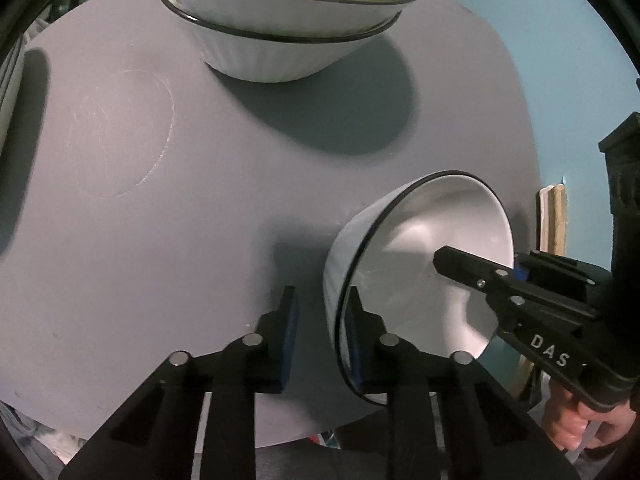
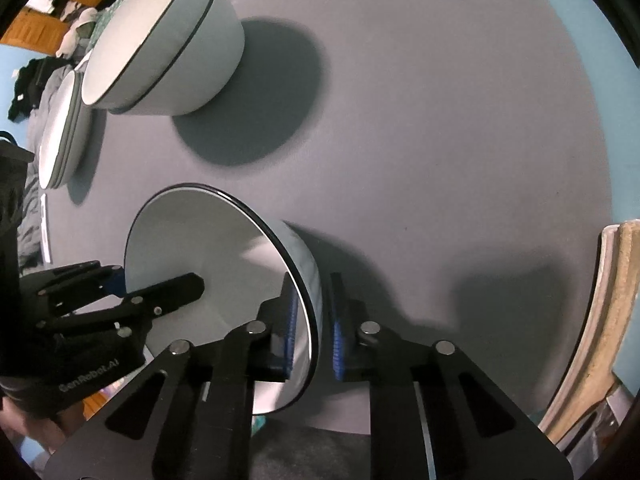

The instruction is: Organize plates and bowls

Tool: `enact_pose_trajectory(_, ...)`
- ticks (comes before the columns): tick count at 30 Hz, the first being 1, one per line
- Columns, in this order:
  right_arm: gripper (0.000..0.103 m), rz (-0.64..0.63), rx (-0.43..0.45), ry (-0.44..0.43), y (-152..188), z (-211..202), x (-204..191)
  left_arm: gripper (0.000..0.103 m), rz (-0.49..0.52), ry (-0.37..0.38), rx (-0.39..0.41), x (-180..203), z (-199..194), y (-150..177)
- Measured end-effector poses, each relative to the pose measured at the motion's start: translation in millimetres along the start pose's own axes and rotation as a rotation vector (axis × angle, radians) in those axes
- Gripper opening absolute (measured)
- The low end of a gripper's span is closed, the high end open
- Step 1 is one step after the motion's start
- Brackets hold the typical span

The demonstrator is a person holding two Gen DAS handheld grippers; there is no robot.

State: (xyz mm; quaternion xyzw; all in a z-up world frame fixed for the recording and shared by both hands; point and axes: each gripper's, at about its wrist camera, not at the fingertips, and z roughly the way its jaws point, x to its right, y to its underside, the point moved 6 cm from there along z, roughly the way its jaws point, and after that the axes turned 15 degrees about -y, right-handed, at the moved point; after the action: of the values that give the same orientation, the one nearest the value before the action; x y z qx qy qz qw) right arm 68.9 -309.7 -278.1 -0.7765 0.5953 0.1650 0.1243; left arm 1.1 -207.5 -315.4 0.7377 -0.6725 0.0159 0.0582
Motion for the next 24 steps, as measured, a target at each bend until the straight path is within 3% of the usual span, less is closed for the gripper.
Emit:
enact_pose_trajectory(3,0.01,-0.008,0.0,0.013,3,2,1,0.01,0.016,0.002,0.004,-3,-2,2)
enact_pose_trajectory(7,0.007,-0.017,-0.012,0.024,-1,0,1,0.01,0.042,-0.045,0.014,-4,-6,3)
enact_pose_trajectory(15,0.007,-0.051,-0.026,0.022,-10,2,-27,0.01,-0.003,-0.029,0.01,-26,-22,5)
enact_pose_trajectory(24,0.007,-0.073,0.003,0.005,-21,-32,-41,0.01,-0.046,-0.027,0.057,-54,-67,-3)
